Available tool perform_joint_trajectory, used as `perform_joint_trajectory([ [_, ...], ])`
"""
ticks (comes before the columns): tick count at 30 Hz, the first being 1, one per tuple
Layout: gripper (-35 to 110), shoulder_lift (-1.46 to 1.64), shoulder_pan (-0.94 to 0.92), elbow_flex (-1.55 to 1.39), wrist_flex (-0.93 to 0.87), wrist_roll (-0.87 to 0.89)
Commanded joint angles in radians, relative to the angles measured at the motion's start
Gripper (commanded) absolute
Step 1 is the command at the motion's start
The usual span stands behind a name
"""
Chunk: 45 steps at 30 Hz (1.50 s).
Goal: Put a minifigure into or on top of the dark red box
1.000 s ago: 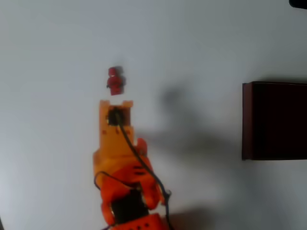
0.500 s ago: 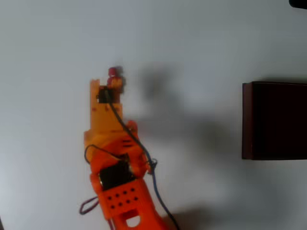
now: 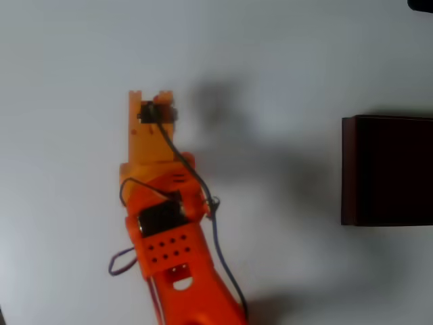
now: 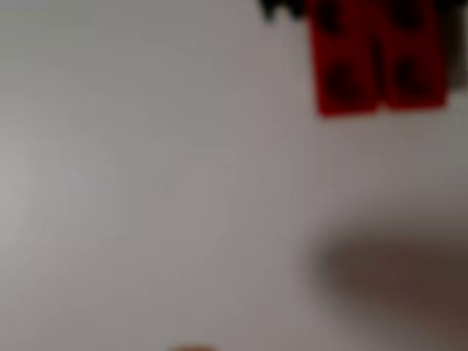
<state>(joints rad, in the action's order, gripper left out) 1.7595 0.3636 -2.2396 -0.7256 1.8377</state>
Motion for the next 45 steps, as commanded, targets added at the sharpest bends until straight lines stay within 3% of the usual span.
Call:
perform_joint_trajectory([
  [1,26,-0.014,0.014,0.064,0.006,-0.006],
  [45,22,-0.267,-0.017,0.275,0.021,-0.087],
])
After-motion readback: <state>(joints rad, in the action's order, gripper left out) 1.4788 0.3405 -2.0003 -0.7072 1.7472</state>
